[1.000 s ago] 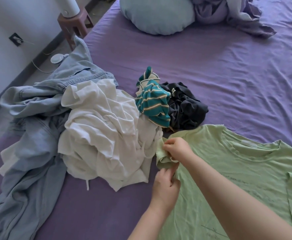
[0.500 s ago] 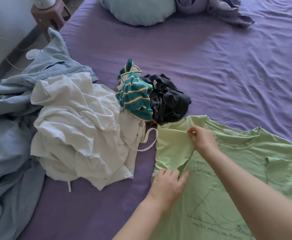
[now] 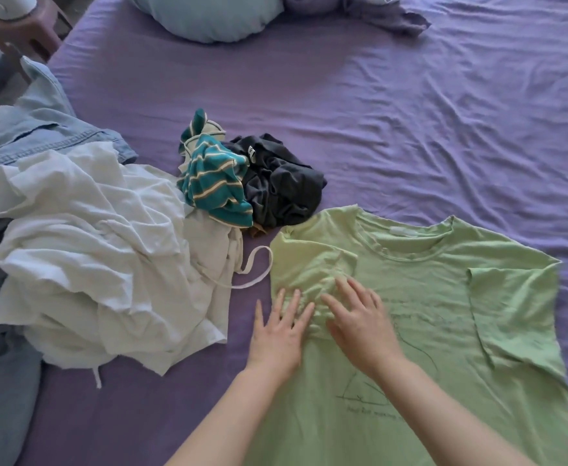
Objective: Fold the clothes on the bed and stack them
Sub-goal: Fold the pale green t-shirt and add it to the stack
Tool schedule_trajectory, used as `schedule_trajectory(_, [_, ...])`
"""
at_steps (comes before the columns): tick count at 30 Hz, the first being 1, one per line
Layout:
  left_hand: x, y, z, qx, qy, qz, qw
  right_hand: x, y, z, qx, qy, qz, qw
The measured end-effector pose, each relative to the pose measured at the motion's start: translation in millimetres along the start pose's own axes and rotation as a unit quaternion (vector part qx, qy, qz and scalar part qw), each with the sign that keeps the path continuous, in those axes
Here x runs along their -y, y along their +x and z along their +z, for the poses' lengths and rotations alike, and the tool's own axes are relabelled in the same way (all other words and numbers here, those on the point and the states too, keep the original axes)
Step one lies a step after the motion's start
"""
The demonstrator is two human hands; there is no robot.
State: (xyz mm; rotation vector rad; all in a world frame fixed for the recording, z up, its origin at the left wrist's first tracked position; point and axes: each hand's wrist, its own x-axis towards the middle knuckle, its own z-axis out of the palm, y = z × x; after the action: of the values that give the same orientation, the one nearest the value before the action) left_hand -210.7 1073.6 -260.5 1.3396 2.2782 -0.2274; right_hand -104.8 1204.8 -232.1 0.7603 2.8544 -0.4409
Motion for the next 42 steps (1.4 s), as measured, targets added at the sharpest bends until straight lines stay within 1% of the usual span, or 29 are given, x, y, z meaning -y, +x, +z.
schedule_trajectory(1, [1,1,4,0.011,0.007,0.006,1.0,-4,-15,9,0.049,-0.006,0.024,0.998])
schedule_trajectory(2, [1,1,5,0.013,0.015,0.008,1.0,-10,-29,18,0.087,0.001,0.066,0.994])
schedule_trajectory(3, [0,0,5,0.011,0.025,0.006,1.0,-16,-43,23,0.099,-0.003,0.098,0.99])
schedule_trajectory(5, [-7,-8,0,0.003,0.052,0.006,0.999,-22,-70,27,0.1,-0.013,0.117,0.988])
schedule_trajectory(7, [-23,-24,3,-0.012,0.043,0.019,0.999,-23,-96,26,0.108,-0.008,0.115,0.987])
schedule_trajectory(12, [-74,-94,26,-0.018,-0.073,0.112,0.991,-25,-156,30,0.1,0.043,0.104,0.989])
schedule_trajectory(15, [-104,-143,41,-0.057,-0.095,0.151,0.982,-25,-202,38,0.088,0.077,0.086,0.989])
schedule_trajectory(18, [-129,-186,54,-0.083,-0.111,0.14,0.98,-23,-253,44,0.083,0.091,0.063,0.99])
schedule_trajectory(21, [-148,-219,65,-0.06,-0.14,0.114,0.982,-23,-302,52,0.077,0.105,0.057,0.99])
schedule_trajectory(25, [-166,-253,80,-0.056,-0.116,0.114,0.985,-21,-353,59,0.101,0.102,0.052,0.988])
schedule_trajectory(26, [-170,-260,83,-0.058,-0.113,0.115,0.985,-18,-363,61,0.087,0.104,0.048,0.99])
schedule_trajectory(28, [-176,-271,92,-0.068,-0.106,0.123,0.984,-15,-381,69,0.027,0.094,0.033,0.995])
schedule_trajectory(30, [-180,-279,103,-0.071,-0.108,0.136,0.982,-11,-396,77,-0.007,0.096,0.026,0.995])
schedule_trajectory(34, [-186,-289,122,-0.073,-0.102,0.171,0.977,-6,-423,95,-0.05,0.119,0.046,0.991])
schedule_trajectory(38, [-185,-296,154,-0.108,-0.125,0.192,0.967,4,-441,119,-0.115,0.11,0.078,0.984])
schedule_trajectory(40, [-182,-298,166,-0.122,-0.089,0.195,0.969,8,-447,130,-0.138,0.068,0.093,0.984])
schedule_trajectory(42, [-180,-301,171,-0.136,-0.056,0.195,0.97,8,-447,138,-0.121,0.005,0.058,0.991])
